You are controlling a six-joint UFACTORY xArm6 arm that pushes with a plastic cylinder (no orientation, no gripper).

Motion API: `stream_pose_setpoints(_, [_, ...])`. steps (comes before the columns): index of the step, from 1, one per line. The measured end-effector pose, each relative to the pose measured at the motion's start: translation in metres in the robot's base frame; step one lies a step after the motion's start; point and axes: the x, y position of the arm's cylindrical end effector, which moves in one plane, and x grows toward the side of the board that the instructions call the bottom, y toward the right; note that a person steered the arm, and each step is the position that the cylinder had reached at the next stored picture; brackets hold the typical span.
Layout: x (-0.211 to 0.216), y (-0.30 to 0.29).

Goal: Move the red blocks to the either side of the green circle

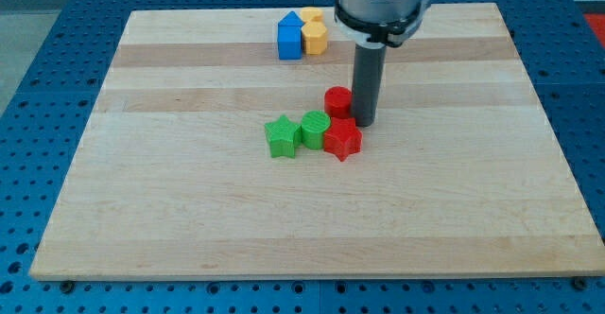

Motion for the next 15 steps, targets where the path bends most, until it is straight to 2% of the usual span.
stream_pose_setpoints(3, [0.0, -0.04])
stream_pose_setpoints(7, [-0.001, 0.004])
stream_pose_setpoints(9, [0.066, -0.011])
stream_pose_setpoints(11, [0.068, -0.011])
stream_pose_setpoints(12, [0.087, -0.018])
stream_pose_setpoints(14, [0.131, -0.063])
stream_pose_setpoints(15, [0.121, -0.088])
